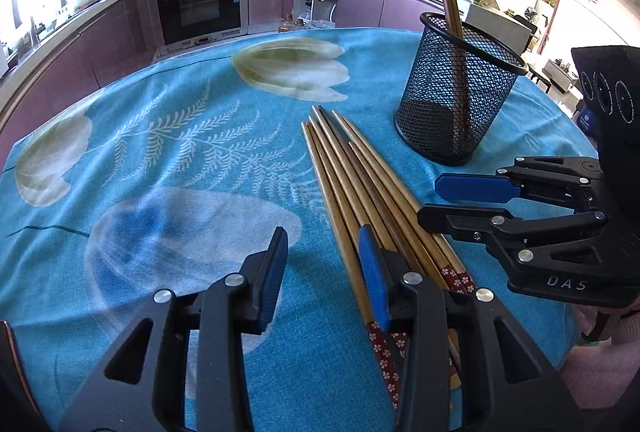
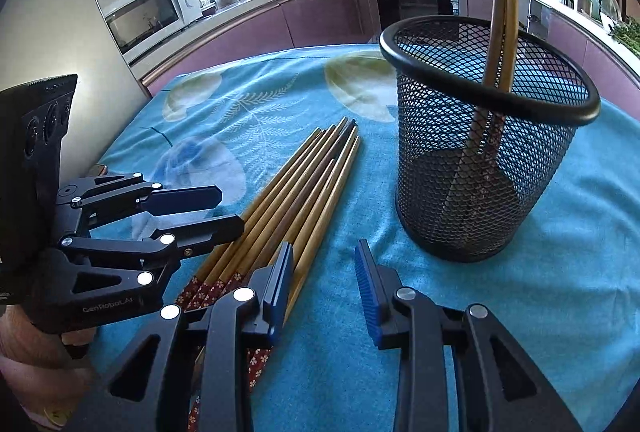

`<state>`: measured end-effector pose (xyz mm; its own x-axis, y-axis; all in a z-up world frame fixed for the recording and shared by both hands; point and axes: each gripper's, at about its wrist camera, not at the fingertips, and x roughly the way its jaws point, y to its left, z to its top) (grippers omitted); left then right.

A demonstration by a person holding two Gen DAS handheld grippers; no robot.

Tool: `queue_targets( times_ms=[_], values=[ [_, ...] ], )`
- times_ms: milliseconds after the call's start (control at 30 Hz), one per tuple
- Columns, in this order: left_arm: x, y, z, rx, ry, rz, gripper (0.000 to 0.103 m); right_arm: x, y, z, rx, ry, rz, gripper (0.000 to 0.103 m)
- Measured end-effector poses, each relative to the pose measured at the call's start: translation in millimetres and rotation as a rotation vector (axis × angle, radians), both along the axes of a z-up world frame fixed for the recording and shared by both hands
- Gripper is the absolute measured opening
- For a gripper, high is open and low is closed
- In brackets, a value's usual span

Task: Organize utensils
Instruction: 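Close the left gripper on a chopstick while the right gripper grasps another chopstick, then raise the left gripper's chopstick upright while the right gripper carries its chopstick above the cup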

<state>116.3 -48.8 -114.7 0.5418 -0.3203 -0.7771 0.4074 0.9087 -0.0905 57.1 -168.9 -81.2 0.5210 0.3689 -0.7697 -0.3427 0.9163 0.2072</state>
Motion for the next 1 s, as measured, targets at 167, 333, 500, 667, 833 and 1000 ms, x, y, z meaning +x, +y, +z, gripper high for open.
queue_targets(
  times_ms=[167, 333, 500, 667, 833, 1000],
  values=[
    [3, 4, -3, -0.006, 0.012, 0.007, 0.033, 1, -2, -2, -0.003, 0.005, -0.006, 0.028],
    [2, 3, -6, 0.021, 0.010, 0.010, 0.032, 0, -3, -2, -0.022, 0.009, -0.007, 0.026],
    [9, 2, -6, 0.013, 0.019, 0.015, 0.032, 4, 1, -2, -0.036, 0.006, -0.013, 0.025],
    [19, -3, -7, 0.023, 0.023, 0.014, 0.029, 10, 4, -4, -0.041, 0.002, -0.019, 0.025],
    [26, -7, -7, 0.030, 0.027, 0.028, 0.017, 14, 4, -5, -0.022, 0.002, -0.034, 0.014],
    [25, -7, -7, -0.002, 0.035, 0.049, 0.008, 13, -2, -6, 0.019, 0.018, -0.039, 0.007]
  ],
)
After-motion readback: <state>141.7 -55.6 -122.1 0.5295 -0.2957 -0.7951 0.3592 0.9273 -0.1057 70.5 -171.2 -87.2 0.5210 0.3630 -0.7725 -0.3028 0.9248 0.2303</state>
